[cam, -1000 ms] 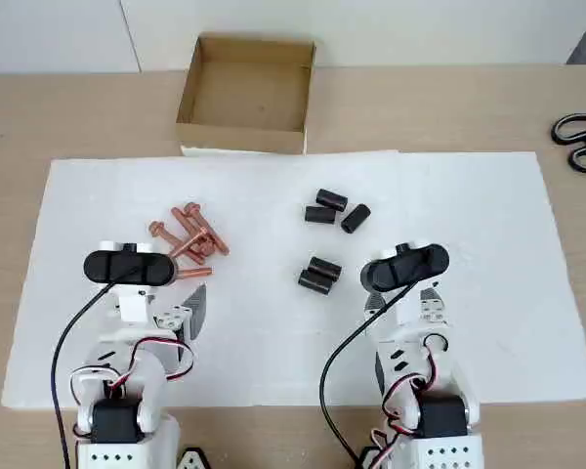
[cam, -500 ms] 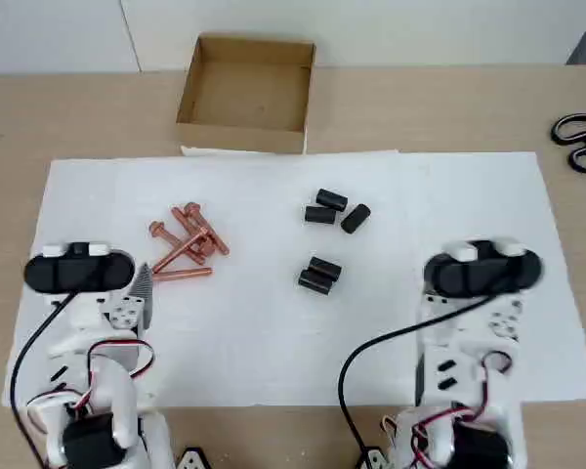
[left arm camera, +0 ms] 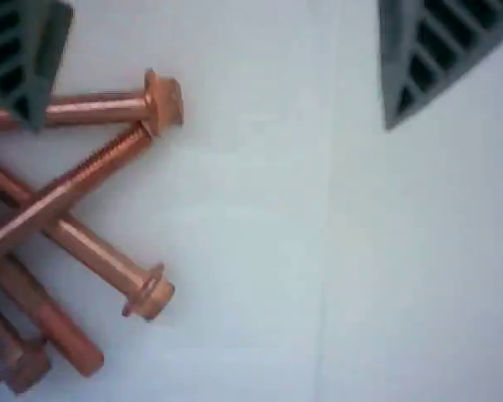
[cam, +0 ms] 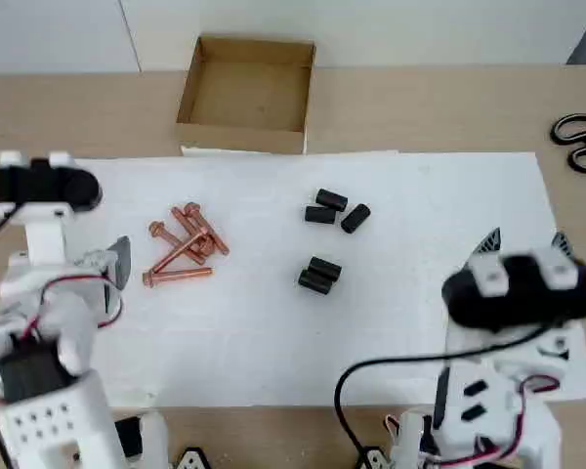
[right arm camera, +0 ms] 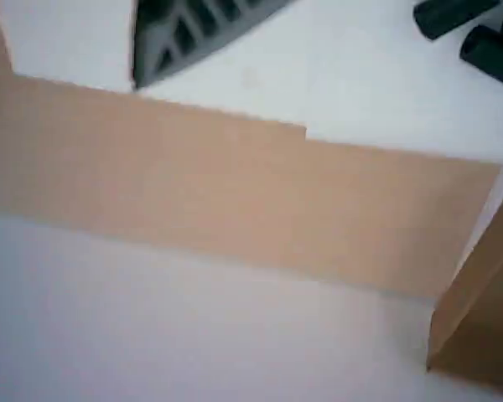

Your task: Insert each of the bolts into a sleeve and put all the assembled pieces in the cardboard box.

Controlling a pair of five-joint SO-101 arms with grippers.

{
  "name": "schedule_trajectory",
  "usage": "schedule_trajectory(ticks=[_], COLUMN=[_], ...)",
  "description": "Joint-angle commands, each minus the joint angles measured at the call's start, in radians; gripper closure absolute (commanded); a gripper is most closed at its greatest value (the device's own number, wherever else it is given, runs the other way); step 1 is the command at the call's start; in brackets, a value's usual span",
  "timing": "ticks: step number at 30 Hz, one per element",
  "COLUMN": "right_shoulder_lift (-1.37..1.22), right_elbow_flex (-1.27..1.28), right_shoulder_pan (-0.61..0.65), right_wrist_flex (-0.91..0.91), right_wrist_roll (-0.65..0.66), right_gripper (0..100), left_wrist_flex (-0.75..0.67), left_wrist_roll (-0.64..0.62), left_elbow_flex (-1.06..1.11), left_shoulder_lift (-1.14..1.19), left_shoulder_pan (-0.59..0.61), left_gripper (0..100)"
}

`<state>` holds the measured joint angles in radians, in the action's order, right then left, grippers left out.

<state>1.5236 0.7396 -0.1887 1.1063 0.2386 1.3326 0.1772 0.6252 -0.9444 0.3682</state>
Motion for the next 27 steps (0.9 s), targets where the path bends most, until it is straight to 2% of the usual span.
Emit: schedule_trajectory(ticks=[1,6,8,12,19,27], right_shoulder_lift=[-0.332,-0.874,-1.070,-1.288,-1.397,-1.595], right_elbow_flex=[-0.187,-0.548,-0.690,-0.887,-0.934,-0.948], right_shoulder_pan=[-0.005,0.104,0.182,0.291,0.321,0.334], right_wrist_flex=[0.145,0.510,0.578,0.575,0.424,0.249], right_wrist_roll=[-0.026,-0.091,-0.106,-0.104,-0.115,-0.282], right_gripper=[80.0,80.0,80.0,80.0,80.0,80.1], left_wrist_flex=[0.051,0.051,0.051,0.052,0.051,0.051], left_wrist_roll=[0.006,-0.054,-0.061,-0.061,-0.061,-0.060], left_elbow_flex=[-0.125,-0.127,-0.127,-0.117,-0.018,-0.005], left_shoulder_lift=[0.144,0.166,0.166,0.169,0.167,0.167], left_shoulder_pan=[0.003,0.003,0.003,0.003,0.003,0.003], left_gripper=[76,76,76,76,76,76])
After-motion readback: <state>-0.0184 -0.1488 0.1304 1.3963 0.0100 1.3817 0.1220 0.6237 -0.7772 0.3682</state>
